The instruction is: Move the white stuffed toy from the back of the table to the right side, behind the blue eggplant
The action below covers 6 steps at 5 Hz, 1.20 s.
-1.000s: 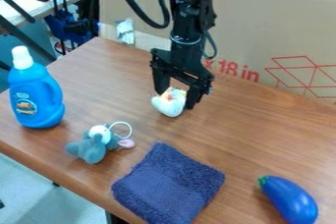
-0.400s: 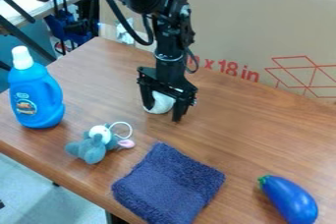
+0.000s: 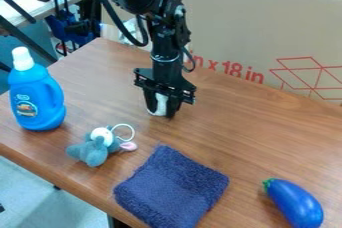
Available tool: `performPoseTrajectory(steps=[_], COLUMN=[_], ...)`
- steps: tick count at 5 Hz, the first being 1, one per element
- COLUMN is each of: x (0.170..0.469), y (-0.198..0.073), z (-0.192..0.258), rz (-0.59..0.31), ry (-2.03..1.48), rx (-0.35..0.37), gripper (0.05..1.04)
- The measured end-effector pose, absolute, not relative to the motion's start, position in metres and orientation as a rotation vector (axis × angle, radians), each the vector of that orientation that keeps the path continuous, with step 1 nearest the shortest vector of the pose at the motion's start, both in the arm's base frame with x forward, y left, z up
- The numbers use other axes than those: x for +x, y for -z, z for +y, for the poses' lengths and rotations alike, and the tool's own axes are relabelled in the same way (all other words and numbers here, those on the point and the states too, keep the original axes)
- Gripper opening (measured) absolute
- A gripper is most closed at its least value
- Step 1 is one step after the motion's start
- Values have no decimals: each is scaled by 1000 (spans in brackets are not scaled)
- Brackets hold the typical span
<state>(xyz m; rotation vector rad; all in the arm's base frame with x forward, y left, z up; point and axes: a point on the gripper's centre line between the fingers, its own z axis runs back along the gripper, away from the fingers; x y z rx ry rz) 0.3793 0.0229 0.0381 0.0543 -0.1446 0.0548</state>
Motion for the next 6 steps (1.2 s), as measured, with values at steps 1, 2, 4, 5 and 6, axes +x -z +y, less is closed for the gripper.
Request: performPoseTrajectory(steps=[1,2,4,5,6], x=[371,367,398,404,393], y=[-41,-55,-76,-82,-78], z=[12,-14,-121,-167,-216], rz=[-157,-193,-230,-259,-258], ry=[-52,-12,217,306,383], rx=[49,63,127,131,120], gripper=[447,443,443,443,443])
